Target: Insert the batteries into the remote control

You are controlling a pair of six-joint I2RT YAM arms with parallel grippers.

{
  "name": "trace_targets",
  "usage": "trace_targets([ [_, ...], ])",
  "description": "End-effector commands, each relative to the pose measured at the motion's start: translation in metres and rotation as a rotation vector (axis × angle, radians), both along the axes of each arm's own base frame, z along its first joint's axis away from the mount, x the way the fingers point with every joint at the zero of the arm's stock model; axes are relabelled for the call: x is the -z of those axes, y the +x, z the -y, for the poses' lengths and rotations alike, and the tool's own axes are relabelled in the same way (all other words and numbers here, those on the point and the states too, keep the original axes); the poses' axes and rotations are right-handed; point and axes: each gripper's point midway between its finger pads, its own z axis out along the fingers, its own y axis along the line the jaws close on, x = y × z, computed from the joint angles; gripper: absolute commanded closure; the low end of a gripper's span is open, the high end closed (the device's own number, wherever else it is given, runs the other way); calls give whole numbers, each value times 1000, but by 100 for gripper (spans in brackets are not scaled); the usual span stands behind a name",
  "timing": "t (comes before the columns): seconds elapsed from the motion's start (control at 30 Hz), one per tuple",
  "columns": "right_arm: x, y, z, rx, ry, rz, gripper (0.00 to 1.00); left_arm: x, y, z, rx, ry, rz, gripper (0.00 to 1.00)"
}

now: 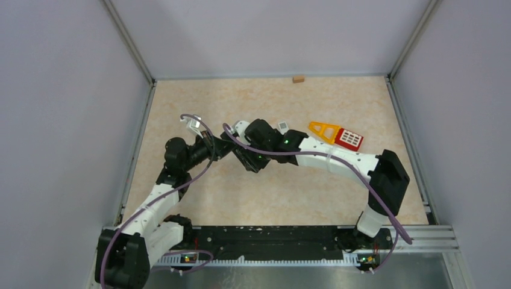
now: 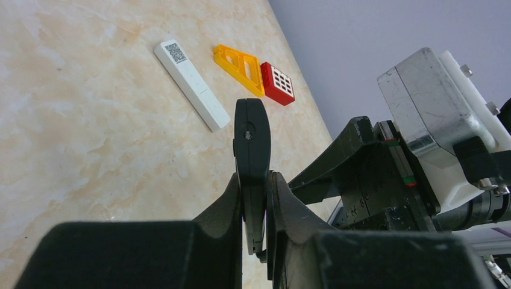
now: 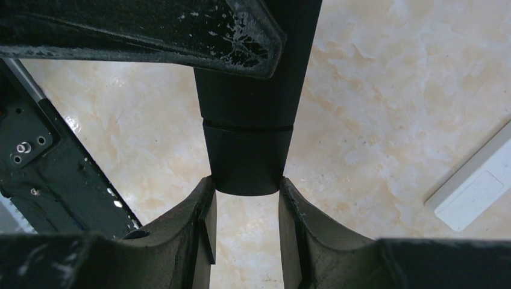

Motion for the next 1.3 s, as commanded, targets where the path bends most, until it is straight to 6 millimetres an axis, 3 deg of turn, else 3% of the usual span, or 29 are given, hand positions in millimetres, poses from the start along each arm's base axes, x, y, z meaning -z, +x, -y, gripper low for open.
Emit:
trace_targets([
  [0.0,-17,8,-19,23,44,18,74,-22,-8,10,66,-62,-29,100],
  [0.43,-5,8,-25,54,21,-54,72,-30,-19,18,138,-134,-112,100],
  [0.73,-10,26,-32,102,51,-69,72,-20,-31,21,190,-147,-119,100],
  [0.97,-25,44,-41,133,91,-30,68,-1,-36,22,211,-119,-146,100],
  [1.27,-15,53,-41,164,49,-32,65,3,-28,21,173,-126,-229,100],
])
